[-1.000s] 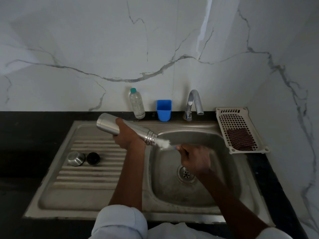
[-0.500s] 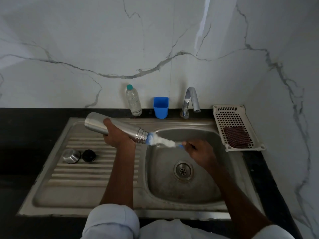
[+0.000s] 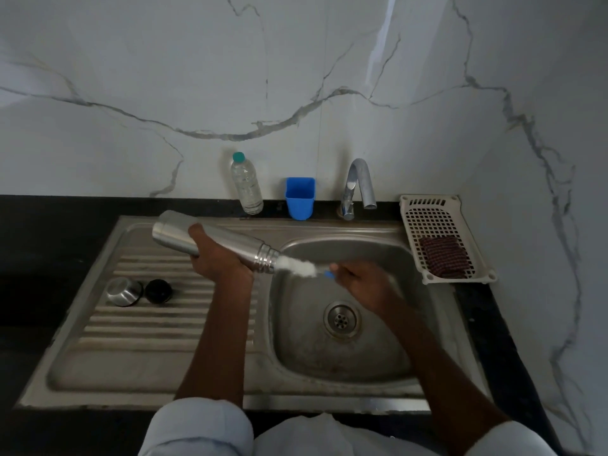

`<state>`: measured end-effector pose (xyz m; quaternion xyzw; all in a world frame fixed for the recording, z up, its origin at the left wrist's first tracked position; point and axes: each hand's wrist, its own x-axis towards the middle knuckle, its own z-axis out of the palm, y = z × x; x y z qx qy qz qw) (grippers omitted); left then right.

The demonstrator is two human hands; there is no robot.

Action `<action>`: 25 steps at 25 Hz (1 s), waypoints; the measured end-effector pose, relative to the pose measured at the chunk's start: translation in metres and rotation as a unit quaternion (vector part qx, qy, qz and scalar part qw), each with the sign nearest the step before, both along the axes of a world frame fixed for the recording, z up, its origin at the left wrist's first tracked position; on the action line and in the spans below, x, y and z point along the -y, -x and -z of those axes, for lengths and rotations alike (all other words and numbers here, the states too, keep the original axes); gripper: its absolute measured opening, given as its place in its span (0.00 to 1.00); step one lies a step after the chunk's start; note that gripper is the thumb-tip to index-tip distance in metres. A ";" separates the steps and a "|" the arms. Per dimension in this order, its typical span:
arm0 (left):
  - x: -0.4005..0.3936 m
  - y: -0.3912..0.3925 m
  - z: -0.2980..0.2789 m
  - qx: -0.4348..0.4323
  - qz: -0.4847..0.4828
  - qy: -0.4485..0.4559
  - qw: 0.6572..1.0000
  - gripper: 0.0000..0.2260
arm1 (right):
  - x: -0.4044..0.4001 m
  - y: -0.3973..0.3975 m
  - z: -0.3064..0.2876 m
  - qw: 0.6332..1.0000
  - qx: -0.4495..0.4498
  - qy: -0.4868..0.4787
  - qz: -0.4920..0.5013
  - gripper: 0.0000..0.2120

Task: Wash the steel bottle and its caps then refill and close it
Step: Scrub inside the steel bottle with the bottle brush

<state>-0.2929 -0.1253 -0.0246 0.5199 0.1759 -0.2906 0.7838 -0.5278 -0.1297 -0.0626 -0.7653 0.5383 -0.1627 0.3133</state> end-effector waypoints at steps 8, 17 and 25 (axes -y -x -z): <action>0.007 -0.009 0.009 -0.016 -0.021 -0.044 0.999 0.33 | -0.006 -0.002 0.005 0.984 -0.043 0.172 0.005 0.20; 0.015 0.008 0.009 0.001 0.039 -0.043 0.998 0.29 | -0.014 -0.034 0.010 0.967 0.019 0.249 -0.048 0.11; 0.004 0.008 0.010 0.009 0.145 0.094 0.985 0.26 | -0.009 -0.048 -0.033 0.818 0.299 -0.483 0.091 0.11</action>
